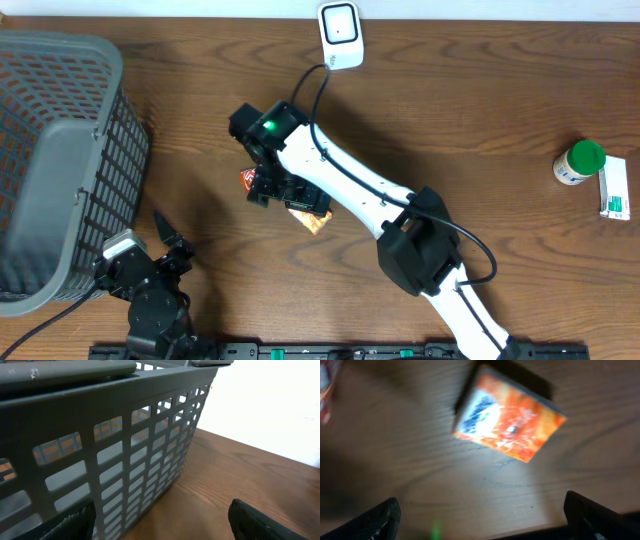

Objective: Scan the item barcode
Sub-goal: 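Grasp the Kleenex pack with the right gripper and lift it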

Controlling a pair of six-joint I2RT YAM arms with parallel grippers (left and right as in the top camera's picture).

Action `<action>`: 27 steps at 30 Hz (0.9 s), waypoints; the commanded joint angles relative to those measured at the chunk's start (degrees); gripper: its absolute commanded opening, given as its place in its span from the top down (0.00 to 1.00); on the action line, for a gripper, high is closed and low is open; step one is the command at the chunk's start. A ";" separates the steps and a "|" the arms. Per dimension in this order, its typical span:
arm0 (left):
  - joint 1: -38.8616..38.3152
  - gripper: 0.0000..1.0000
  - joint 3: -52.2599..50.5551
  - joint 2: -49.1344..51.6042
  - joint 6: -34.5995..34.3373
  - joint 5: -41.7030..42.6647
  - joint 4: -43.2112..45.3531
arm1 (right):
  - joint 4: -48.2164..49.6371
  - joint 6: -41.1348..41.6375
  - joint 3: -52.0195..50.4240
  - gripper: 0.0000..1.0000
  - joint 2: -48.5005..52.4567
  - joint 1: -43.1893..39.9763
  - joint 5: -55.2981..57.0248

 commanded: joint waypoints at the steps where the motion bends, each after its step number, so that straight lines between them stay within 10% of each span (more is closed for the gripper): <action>1: 0.09 0.15 0.20 -0.04 -0.31 -0.70 0.02 | -0.02 13.64 -3.02 0.01 0.20 -0.85 0.22; 19: 0.09 0.15 0.20 -0.04 -0.31 -0.70 0.02 | 15.82 21.07 -18.56 0.01 0.20 -3.76 4.00; 27: 0.09 0.15 0.20 -0.04 -0.33 -0.72 0.02 | 21.31 17.27 -23.04 0.21 0.20 -4.94 3.13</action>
